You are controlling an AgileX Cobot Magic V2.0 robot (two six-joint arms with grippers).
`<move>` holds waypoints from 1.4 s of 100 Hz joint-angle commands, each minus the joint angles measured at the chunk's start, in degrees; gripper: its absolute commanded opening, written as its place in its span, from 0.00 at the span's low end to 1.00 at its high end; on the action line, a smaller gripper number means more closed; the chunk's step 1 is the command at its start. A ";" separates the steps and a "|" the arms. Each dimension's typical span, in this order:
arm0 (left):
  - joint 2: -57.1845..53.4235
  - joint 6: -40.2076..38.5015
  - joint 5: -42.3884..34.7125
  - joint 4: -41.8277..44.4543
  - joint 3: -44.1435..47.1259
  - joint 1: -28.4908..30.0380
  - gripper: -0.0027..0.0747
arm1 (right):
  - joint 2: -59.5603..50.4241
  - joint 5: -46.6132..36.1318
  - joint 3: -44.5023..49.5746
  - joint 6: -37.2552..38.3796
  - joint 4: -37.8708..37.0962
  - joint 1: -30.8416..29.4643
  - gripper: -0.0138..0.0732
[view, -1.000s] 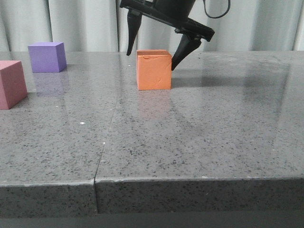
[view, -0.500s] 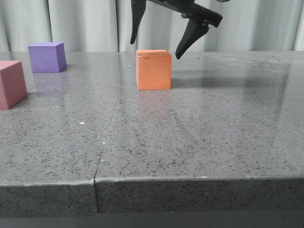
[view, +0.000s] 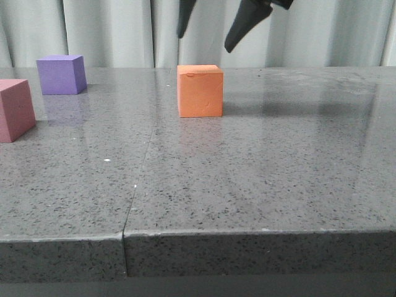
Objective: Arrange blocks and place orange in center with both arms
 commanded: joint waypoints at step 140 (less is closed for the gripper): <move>-1.71 -0.37 -4.80 -0.55 2.32 0.12 0.01 | -62.08 -38.45 75.36 -6.34 -4.18 0.00 0.08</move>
